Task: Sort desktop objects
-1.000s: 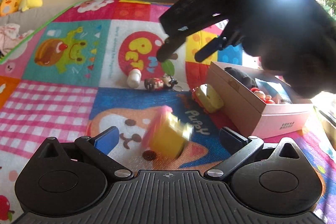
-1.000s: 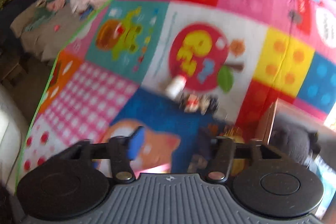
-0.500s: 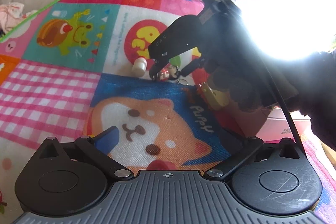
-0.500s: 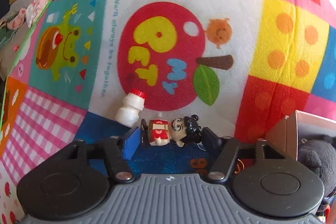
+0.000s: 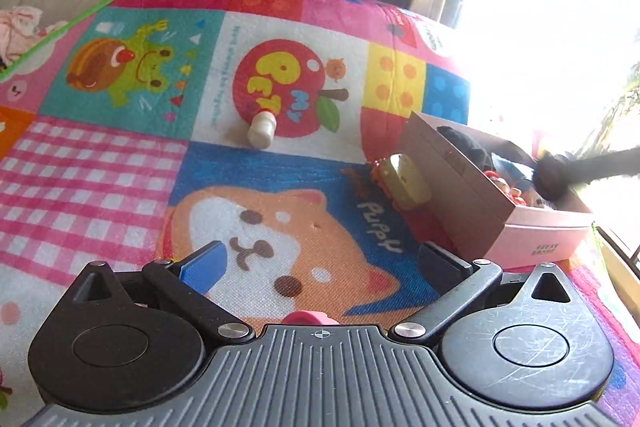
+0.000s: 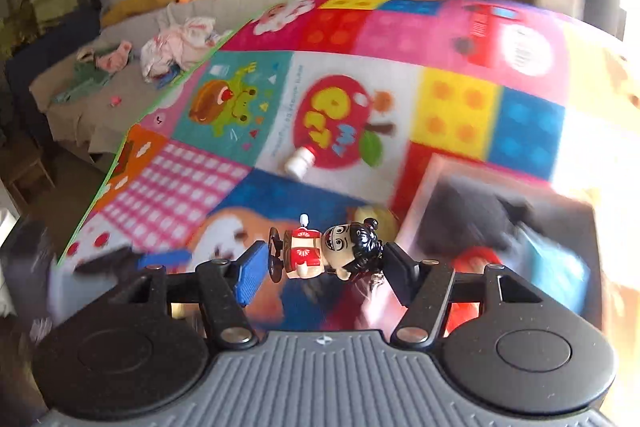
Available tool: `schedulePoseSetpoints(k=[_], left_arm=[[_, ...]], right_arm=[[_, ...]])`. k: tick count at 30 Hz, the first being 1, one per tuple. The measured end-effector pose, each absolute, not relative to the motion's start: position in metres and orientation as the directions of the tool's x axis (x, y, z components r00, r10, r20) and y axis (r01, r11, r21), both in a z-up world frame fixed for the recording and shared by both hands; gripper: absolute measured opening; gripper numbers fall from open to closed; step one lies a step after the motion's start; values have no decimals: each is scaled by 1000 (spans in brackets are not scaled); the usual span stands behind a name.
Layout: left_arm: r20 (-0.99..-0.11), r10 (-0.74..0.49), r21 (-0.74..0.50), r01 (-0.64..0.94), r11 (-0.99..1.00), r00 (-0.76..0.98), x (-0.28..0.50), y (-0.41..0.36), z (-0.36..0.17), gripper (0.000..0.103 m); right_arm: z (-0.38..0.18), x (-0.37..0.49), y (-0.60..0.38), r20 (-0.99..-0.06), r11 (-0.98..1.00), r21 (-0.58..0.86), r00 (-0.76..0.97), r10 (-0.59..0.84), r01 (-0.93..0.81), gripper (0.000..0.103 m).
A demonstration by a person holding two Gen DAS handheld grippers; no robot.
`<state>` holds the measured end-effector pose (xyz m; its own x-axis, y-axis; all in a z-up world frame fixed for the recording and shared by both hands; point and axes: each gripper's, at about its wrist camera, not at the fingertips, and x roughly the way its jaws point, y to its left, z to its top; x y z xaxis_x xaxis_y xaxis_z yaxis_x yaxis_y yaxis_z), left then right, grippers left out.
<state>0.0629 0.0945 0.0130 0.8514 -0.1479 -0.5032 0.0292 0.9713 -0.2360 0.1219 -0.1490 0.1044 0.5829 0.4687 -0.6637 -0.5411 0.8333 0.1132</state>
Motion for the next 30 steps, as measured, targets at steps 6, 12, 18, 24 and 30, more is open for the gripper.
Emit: schedulePoseSetpoints(k=[6,12,18,24,30], left_arm=[[-528,-127,-182,35,983,840,67,85,15,103],[-499,-149,-231,34,972,854,76,88,43,103],[-517,-15,-79,-30,996,856,137,97,70,80],[-585,49,15,-50,999,810,211,101,44,60],[-643,120,119,-57,991,756,255,95,23,56]], right_arm=[[64,98,-199,-723,889,127,573,386,-440,63],[38,95,-217,-711,912,131,605,359,-388,70],[29,85,-222,-637,922,66,696,333,-380,80],[20,86,-240,-600,932,132,720,347,-339,80],[8,90,-252,-608,943,149,724,326,-299,84]])
